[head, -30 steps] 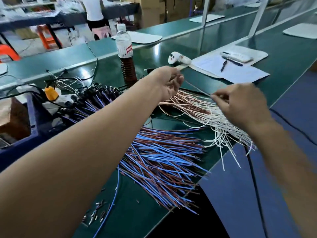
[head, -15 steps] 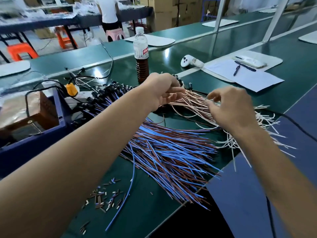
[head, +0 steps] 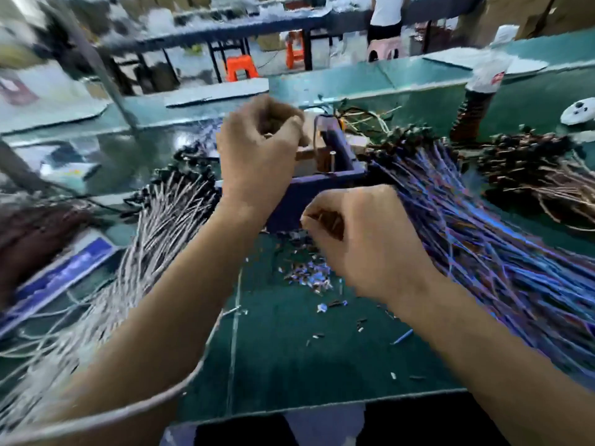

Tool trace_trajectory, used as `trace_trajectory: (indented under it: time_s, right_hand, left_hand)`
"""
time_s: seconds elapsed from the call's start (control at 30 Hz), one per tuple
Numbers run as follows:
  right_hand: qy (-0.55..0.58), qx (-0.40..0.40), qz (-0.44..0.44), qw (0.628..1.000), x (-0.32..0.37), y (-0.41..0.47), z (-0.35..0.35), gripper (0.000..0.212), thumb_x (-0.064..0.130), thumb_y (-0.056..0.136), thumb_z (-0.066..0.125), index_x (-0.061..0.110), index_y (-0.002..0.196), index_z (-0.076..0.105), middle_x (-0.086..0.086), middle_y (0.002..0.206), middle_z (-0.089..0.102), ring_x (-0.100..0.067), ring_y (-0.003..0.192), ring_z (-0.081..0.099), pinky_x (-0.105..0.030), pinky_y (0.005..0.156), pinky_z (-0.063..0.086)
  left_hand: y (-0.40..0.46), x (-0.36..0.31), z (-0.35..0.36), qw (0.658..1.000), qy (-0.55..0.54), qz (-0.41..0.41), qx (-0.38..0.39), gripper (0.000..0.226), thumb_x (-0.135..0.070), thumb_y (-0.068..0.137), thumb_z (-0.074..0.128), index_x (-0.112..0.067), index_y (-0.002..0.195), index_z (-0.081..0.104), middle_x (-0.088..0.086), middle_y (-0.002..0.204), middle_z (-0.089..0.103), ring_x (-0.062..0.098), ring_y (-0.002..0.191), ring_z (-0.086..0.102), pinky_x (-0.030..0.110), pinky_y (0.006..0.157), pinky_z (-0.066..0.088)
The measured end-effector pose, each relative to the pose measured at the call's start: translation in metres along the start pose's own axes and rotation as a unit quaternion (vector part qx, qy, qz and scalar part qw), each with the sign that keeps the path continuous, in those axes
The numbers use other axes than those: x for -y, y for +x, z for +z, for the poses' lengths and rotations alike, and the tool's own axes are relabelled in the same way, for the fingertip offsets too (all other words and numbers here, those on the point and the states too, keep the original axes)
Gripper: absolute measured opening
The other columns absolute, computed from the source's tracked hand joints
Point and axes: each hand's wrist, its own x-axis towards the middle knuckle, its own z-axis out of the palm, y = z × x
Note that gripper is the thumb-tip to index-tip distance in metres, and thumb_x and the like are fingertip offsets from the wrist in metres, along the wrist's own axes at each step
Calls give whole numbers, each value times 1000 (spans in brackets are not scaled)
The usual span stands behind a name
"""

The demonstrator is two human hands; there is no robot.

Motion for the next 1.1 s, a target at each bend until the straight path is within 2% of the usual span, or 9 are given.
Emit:
trace_trajectory:
  time_s: [0.1, 0.2, 0.37, 0.43, 0.53, 0.63, 0.77, 0.97, 1.1]
  right_hand:
    - [33, 27, -17, 999, 34, 12, 39, 12, 26, 93, 70, 19, 90, 80, 0, 82, 77, -23, 78, 71, -39, 73, 56]
    - [93, 53, -1, 994, 63, 29, 67, 14, 24, 92, 73, 17, 81, 80, 4, 72, 74, -12, 68, 68, -33, 70, 55]
    - [177, 137, 58, 973, 99, 63, 107, 18, 16, 89, 70, 13, 74, 78, -2, 71, 74, -21, 75, 72, -37, 76, 59]
    - [252, 159, 124, 947, 112, 78, 126, 18, 6, 87, 66, 11, 72, 75, -6, 72, 72, -28, 76, 70, -40, 72, 61]
    - [410, 173, 281, 850, 123, 100, 156, 15, -4, 88, 55, 8, 86, 63, -11, 72, 60, -26, 66, 56, -29, 59, 49]
    - [446, 180, 367, 796, 118, 115, 181, 18, -3, 94, 50, 8, 100, 62, -12, 81, 60, -21, 62, 54, -22, 51, 46]
    - [435, 171, 409, 784, 110, 120, 201, 17, 1, 95, 52, 13, 100, 62, -3, 72, 50, -15, 55, 45, -19, 39, 40]
    - [407, 144, 358, 828, 107, 119, 207, 16, 14, 94, 55, 18, 79, 61, -11, 81, 57, -26, 72, 50, -39, 67, 41]
    - [505, 132, 398, 754, 104, 117, 201, 23, 30, 103, 60, 19, 84, 64, -6, 76, 57, -18, 58, 51, -24, 45, 44]
  left_hand:
    - [-7, 58, -59, 979, 185, -69, -54, 13, -20, 81, 61, -17, 81, 74, 0, 77, 75, 22, 77, 71, 38, 75, 58]
    - [-20, 105, -111, 908, 401, -87, -81, 16, -23, 87, 61, -18, 94, 74, 9, 92, 75, 34, 92, 68, 38, 81, 50]
    - [-12, 141, -145, 839, 531, -114, -14, 31, -32, 91, 62, -9, 111, 69, 21, 109, 68, 41, 109, 59, 44, 97, 44]
    - [-7, 144, -145, 841, 529, -116, 23, 27, -26, 91, 61, -8, 111, 66, 22, 111, 65, 42, 109, 59, 45, 92, 48]
    - [-1, 149, -146, 844, 528, -93, 35, 17, -17, 92, 66, -8, 106, 65, 20, 109, 66, 39, 105, 62, 45, 86, 51]
    - [3, 153, -152, 871, 479, -104, 15, 19, -23, 92, 70, -5, 100, 72, 20, 106, 71, 39, 104, 64, 44, 90, 51]
    - [6, 153, -149, 901, 410, -141, -13, 22, -23, 97, 65, -3, 98, 72, 20, 107, 71, 38, 108, 63, 43, 93, 46]
    - [18, 139, -137, 951, 237, -179, -91, 13, -22, 105, 48, -11, 101, 53, 7, 102, 70, 29, 101, 59, 34, 76, 33]
    - [18, 120, -132, 947, 268, -158, -83, 12, -22, 103, 49, -13, 95, 51, -3, 85, 55, 24, 88, 51, 31, 74, 30]
